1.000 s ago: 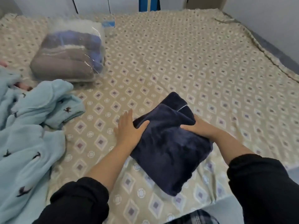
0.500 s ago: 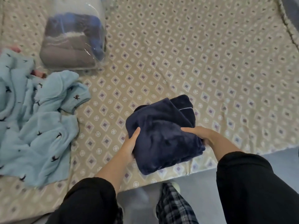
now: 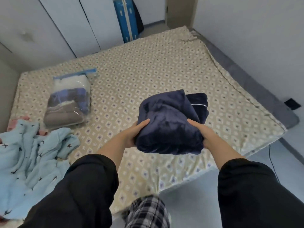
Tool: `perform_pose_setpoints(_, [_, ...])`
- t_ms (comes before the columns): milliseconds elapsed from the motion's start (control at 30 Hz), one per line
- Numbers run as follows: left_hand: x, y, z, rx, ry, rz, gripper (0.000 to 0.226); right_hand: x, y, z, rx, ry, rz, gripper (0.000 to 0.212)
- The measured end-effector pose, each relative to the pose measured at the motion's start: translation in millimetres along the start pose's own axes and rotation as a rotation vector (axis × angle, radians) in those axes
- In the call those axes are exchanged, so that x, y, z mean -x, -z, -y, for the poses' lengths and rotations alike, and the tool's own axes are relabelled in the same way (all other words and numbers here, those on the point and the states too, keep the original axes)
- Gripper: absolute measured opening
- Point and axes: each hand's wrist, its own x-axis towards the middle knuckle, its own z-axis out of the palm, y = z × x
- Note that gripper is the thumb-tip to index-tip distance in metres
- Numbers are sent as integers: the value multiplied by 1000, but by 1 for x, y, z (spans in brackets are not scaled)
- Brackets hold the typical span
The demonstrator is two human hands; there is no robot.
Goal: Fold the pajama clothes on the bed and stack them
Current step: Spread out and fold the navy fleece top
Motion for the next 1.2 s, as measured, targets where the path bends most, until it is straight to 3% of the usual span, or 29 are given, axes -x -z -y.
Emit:
perform_pose_setpoints(233, [-67,-87,-46,-69,25,170,78,10,91,61,-99,91,-67,24])
perform_pose_setpoints(433, [-177,-181,-76,38,-10,345,59,-43,198,149,-20,165,-183,36])
perform_pose_setpoints(567, [-249,-255,-109,169,21,298,61,-81,271,217,46,145,-209,30])
perform_pose_setpoints(700, [-301,-324,-138,111,78,257,68,-100,343,261,98,67,-209,30])
perform_pose_setpoints(800, [-336,-371,-145,67,79,219,62,-117,395,284,145,27,-159,30])
perform_pose_setpoints(900, [-375,-414,-144,102,24,211,51,-147,443,308,233,-36,-194,9])
perform_pose_setpoints(1000, [-420,-463,-137,148,1,186,61,-204,495,325,346,-116,-323,26])
perform_pose_setpoints(1100, [-470,-507,-119,225,44,66,75,-271,542,336,431,-163,-354,10])
perform_pose_setpoints(1200, [-507,-540,-100,310,55,-55,72,-328,584,334,583,-283,-344,23])
